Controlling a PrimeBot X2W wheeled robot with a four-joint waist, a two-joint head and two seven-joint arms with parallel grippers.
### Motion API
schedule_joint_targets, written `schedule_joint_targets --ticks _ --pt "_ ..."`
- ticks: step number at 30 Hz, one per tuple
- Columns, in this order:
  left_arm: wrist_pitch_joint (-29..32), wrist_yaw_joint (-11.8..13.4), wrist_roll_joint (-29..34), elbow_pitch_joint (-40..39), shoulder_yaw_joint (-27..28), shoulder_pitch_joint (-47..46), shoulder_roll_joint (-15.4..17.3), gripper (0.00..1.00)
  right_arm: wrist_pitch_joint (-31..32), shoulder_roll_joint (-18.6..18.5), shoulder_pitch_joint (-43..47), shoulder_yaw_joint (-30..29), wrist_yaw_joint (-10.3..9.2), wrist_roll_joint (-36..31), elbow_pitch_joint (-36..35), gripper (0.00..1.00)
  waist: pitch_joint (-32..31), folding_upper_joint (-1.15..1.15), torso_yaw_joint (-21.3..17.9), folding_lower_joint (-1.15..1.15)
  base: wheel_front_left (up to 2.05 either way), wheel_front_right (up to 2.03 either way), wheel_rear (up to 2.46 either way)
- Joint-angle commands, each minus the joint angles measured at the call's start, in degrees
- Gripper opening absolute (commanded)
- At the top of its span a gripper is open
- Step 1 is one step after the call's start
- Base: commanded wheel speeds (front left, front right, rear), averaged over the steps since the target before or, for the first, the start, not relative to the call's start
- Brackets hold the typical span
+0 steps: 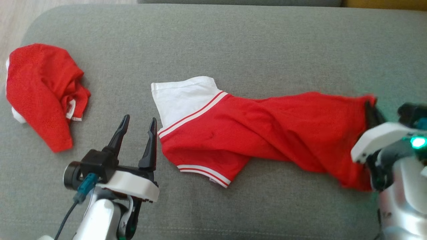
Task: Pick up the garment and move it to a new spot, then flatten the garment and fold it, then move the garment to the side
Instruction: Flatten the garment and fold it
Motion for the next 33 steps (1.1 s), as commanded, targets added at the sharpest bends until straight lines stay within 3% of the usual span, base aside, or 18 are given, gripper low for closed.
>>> schedule_joint_targets --ticks 1,3,7,11,18,25,33 --pt "-0.70 -0.20 0.48 -1.75 2.49 -2.46 0.40 1.00 -0.83 -0.79 -1.97 1.33 -0.05 -0.51 0.42 0.01 0.11 0.00 0.15 0.00 0.00 0.00 0.00" --pt "-0.70 -0.31 0.54 -1.64 2.61 -2.41 0.27 1.00 -1.61 -0.48 -2.15 0.98 -0.05 -0.79 3.54 1.00 0.07 0.00 0.21 0.00 0.00 0.00 0.00" --pt "-0.70 -0.44 0.65 -1.50 2.99 -2.13 0.16 1.00 -4.55 0.13 -2.14 -0.11 -0.05 -1.34 6.61 1.00 -0.02 0.00 -0.03 0.00 0.00 0.00 0.00" --pt "-0.70 -0.59 0.82 -1.24 3.36 -1.67 0.31 1.00 -8.84 1.13 -0.83 -0.13 -0.05 -1.19 4.53 1.00 -0.74 0.00 -0.49 0.00 0.00 0.00 0.00" --pt "-0.70 -0.29 1.11 -1.19 4.11 -0.31 0.93 1.00 -12.65 2.57 5.80 4.10 -0.05 -2.45 -9.80 1.00 -3.04 0.00 -1.55 0.00 0.00 0.00 0.00" --pt "-0.70 -0.10 1.36 -1.34 3.94 0.97 1.51 1.00 -8.91 3.40 14.61 7.79 -0.05 -2.76 -25.53 1.00 -5.29 0.00 -2.05 0.00 0.00 0.00 0.00" --pt "-0.53 0.11 1.38 -1.21 3.17 1.67 1.65 1.00 -4.85 3.57 21.05 9.04 -0.05 -2.29 -33.92 1.00 -6.33 0.00 -2.02 0.00 0.00 0.00 0.00"
